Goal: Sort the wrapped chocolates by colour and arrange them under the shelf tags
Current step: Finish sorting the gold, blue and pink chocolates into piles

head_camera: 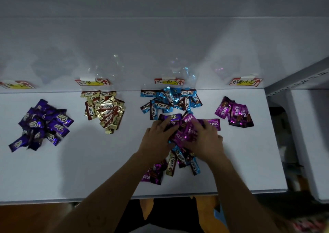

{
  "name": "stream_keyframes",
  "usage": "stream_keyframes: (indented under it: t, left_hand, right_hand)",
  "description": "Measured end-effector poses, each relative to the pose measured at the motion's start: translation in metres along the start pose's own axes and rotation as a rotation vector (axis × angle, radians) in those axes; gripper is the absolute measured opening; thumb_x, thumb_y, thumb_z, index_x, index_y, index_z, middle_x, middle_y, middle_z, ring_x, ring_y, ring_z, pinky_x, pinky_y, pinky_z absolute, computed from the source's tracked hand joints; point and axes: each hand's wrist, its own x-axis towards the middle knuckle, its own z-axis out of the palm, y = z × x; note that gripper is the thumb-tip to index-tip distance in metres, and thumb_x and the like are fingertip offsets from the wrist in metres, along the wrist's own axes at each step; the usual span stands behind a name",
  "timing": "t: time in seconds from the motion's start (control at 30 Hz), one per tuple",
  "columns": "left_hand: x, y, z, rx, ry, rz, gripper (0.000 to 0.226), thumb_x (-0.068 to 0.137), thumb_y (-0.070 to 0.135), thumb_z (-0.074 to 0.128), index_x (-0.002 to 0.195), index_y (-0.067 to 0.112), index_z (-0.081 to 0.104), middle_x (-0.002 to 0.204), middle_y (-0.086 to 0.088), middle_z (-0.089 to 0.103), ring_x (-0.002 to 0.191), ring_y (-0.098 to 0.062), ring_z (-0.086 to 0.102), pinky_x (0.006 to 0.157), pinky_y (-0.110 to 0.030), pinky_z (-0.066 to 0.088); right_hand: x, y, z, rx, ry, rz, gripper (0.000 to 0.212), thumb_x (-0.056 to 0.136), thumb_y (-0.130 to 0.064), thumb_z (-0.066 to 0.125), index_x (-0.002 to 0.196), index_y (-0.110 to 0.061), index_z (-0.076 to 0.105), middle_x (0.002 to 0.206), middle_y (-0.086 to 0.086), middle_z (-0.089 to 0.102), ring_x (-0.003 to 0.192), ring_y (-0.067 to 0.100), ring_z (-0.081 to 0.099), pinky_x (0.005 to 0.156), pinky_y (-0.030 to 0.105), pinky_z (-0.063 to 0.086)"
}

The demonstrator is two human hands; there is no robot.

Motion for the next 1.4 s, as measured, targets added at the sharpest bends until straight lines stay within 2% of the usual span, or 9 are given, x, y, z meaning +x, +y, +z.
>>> stream_keyframes:
  t: [0.1, 0.37, 0.57, 0.73, 0.9, 0.97, 1.1, 1.27, 1.4]
  left_hand:
    - [0.009, -0.002, 0.000, 0.137, 0.009, 0.007, 0.067, 0.090, 0.045, 0.057, 0.147, 0.039, 0.022, 0.157, 0.000, 0.011, 0.140, -0.029, 0.016, 0.111, -0.046, 0.025]
    - [-0.005, -0.002, 0.003, 0.155, 0.075, -0.011, 0.051, 0.090, 0.048, 0.055, 0.135, 0.028, 0.041, 0.136, -0.006, 0.040, 0.125, -0.025, 0.037, 0.101, -0.038, 0.033]
    - [-0.028, -0.007, -0.001, 0.105, 0.091, -0.170, 0.054, 0.087, 0.053, 0.057, 0.131, 0.025, 0.045, 0.125, -0.003, 0.044, 0.118, -0.022, 0.041, 0.097, -0.035, 0.035]
    - [-0.041, -0.004, -0.009, -0.103, 0.208, -0.291, 0.050, 0.077, 0.045, 0.073, 0.113, 0.017, 0.055, 0.123, -0.006, 0.046, 0.113, -0.025, 0.043, 0.093, -0.038, 0.040]
    - [-0.051, 0.026, -0.027, -0.577, 0.174, -0.301, 0.031, 0.081, 0.033, 0.074, 0.093, 0.019, 0.050, 0.081, 0.006, 0.061, 0.073, -0.011, 0.060, 0.064, -0.023, 0.049]
    - [-0.055, 0.034, -0.031, -0.608, 0.186, -0.243, 0.023, 0.085, 0.034, 0.069, 0.088, 0.017, 0.054, 0.076, 0.003, 0.062, 0.066, -0.011, 0.059, 0.058, -0.017, 0.044]
    - [-0.062, 0.039, -0.029, -0.699, 0.244, -0.188, 0.019, 0.093, 0.026, 0.060, 0.079, 0.014, 0.053, 0.069, -0.007, 0.064, 0.066, -0.022, 0.065, 0.060, -0.032, 0.049]
    - [-0.052, 0.056, -0.029, -0.714, 0.180, -0.151, 0.019, 0.094, 0.017, 0.057, 0.077, 0.010, 0.052, 0.058, 0.001, 0.051, 0.050, -0.003, 0.046, 0.048, -0.015, 0.034]
    - [-0.041, 0.090, -0.013, -0.663, 0.124, -0.133, 0.014, 0.094, 0.018, 0.058, 0.086, 0.006, 0.056, 0.065, -0.003, 0.054, 0.058, -0.013, 0.051, 0.054, -0.027, 0.039]
  right_hand:
    - [-0.014, -0.002, 0.014, -0.003, 0.030, -0.017, 0.090, 0.081, -0.062, 0.060, 0.152, -0.035, 0.011, 0.159, 0.011, 0.010, 0.146, 0.031, 0.008, 0.112, 0.050, 0.024]
    - [-0.021, 0.012, 0.023, 0.242, 0.259, -0.112, 0.054, 0.086, -0.031, 0.066, 0.137, -0.024, 0.050, 0.134, 0.006, 0.051, 0.125, 0.026, 0.039, 0.097, 0.039, 0.042]
    - [-0.025, 0.012, 0.016, 0.616, 0.145, -0.107, 0.040, 0.075, -0.028, 0.080, 0.111, -0.030, 0.063, 0.103, -0.007, 0.059, 0.098, 0.016, 0.057, 0.085, 0.036, 0.051]
    - [-0.031, 0.012, 0.004, 0.842, 0.207, 0.050, 0.034, 0.076, -0.022, 0.080, 0.100, -0.026, 0.057, 0.092, -0.007, 0.067, 0.082, 0.008, 0.064, 0.073, 0.030, 0.055]
    - [-0.044, 0.019, -0.002, 0.977, 0.238, 0.160, 0.025, 0.082, -0.018, 0.074, 0.102, -0.018, 0.058, 0.091, -0.001, 0.068, 0.083, 0.016, 0.065, 0.068, 0.028, 0.051]
    - [-0.054, 0.019, -0.008, 1.047, 0.254, 0.171, 0.020, 0.083, -0.015, 0.072, 0.099, -0.018, 0.059, 0.092, 0.002, 0.068, 0.084, 0.020, 0.066, 0.070, 0.034, 0.054]
    - [-0.083, 0.020, -0.018, 1.101, 0.250, 0.156, 0.015, 0.088, -0.015, 0.067, 0.099, -0.021, 0.059, 0.096, 0.000, 0.068, 0.086, 0.016, 0.066, 0.070, 0.030, 0.055]
    - [-0.105, 0.035, -0.018, 1.202, 0.341, 0.255, 0.011, 0.092, -0.012, 0.061, 0.104, -0.013, 0.061, 0.095, 0.005, 0.069, 0.078, 0.022, 0.065, 0.059, 0.025, 0.052]
    - [-0.104, 0.059, -0.013, 1.307, 0.323, 0.356, 0.008, 0.088, -0.009, 0.065, 0.093, -0.015, 0.068, 0.086, 0.007, 0.071, 0.075, 0.023, 0.060, 0.068, 0.037, 0.053]
